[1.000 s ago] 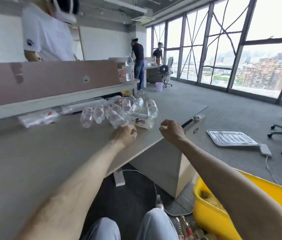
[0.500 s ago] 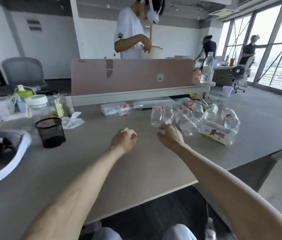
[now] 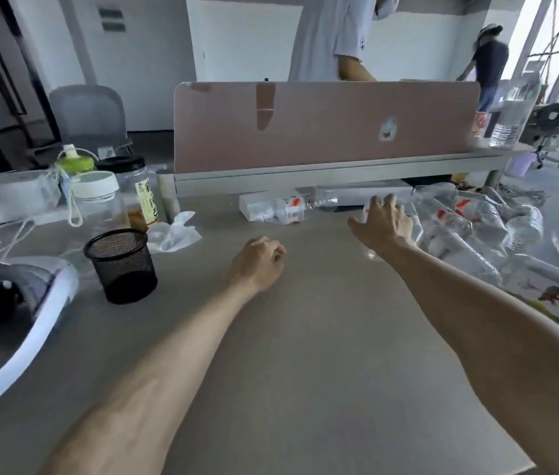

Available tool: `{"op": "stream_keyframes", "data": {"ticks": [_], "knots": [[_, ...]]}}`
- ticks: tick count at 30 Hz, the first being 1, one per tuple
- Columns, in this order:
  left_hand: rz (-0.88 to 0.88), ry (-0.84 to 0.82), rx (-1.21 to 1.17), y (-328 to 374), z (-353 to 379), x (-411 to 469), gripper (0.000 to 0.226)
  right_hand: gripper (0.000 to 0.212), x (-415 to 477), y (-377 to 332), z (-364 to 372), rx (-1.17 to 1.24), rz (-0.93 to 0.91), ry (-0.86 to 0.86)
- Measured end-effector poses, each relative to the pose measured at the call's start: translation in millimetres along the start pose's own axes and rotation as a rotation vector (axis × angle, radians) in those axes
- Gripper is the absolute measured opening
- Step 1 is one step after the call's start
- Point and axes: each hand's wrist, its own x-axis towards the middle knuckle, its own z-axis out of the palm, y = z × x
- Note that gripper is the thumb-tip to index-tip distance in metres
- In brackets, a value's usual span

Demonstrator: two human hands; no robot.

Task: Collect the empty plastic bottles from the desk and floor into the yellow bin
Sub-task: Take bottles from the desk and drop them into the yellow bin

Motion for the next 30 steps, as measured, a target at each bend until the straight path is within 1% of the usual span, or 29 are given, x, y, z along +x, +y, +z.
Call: {"op": "stream_keyframes", "data": {"ticks": [3, 5, 8, 10, 12, 15, 18, 20, 23, 25, 27, 30], "knots": [[0.01, 0.011, -0.016, -3.6, 9.0, 16.5, 0.022, 0.069, 15.8, -2.0, 7.4, -0.112, -0.045, -0.09], [0.003, 0.018, -0.032, -2.7, 13.1, 26.9, 0.023, 0.071, 23.0, -3.2, 13.3, -0.119, -0.031, -0.176], [0.012, 0.023, -0.074, 1.2, 18.9, 40.1, 0.022, 0.076, 28.0, -3.8, 22.2, 0.035, 0.056, -0.285], [0.023, 0.024, -0.069, 3.9, 22.5, 47.3, 0.022, 0.079, 30.1, -5.2, 22.8, 0.165, 0.094, -0.301], [0.041, 0.024, -0.033, 7.0, 25.6, 57.7, 0.025, 0.081, 30.0, -8.8, 19.9, 0.297, 0.113, -0.259], [0.032, 0.039, 0.019, 11.4, 28.1, 80.0, 0.034, 0.083, 20.7, -13.9, 14.3, 0.495, 0.114, -0.138], [0.063, 0.031, 0.167, 14.3, 32.4, 106.7, 0.046, 0.083, 1.9, -9.9, 2.8, 0.673, 0.082, -0.068], [0.093, 0.006, 0.265, 15.7, 36.7, 122.4, 0.048, 0.082, -7.7, -0.1, -2.5, 0.75, 0.058, -0.028], [0.078, -0.065, 0.326, 15.0, 46.7, 141.7, 0.055, 0.079, -16.1, 19.5, -5.7, 0.782, 0.072, -0.005], [0.046, -0.089, 0.344, 13.5, 53.3, 153.6, 0.058, 0.08, -21.0, 32.4, -3.8, 0.775, 0.077, -0.004], [0.019, -0.121, 0.416, 15.7, 57.0, 162.6, 0.061, 0.082, -25.1, 44.8, 1.0, 0.776, 0.055, -0.007], [-0.029, -0.133, 0.498, 24.8, 60.3, 167.5, 0.062, 0.082, -29.3, 58.7, 3.6, 0.756, 0.06, -0.011]]}}
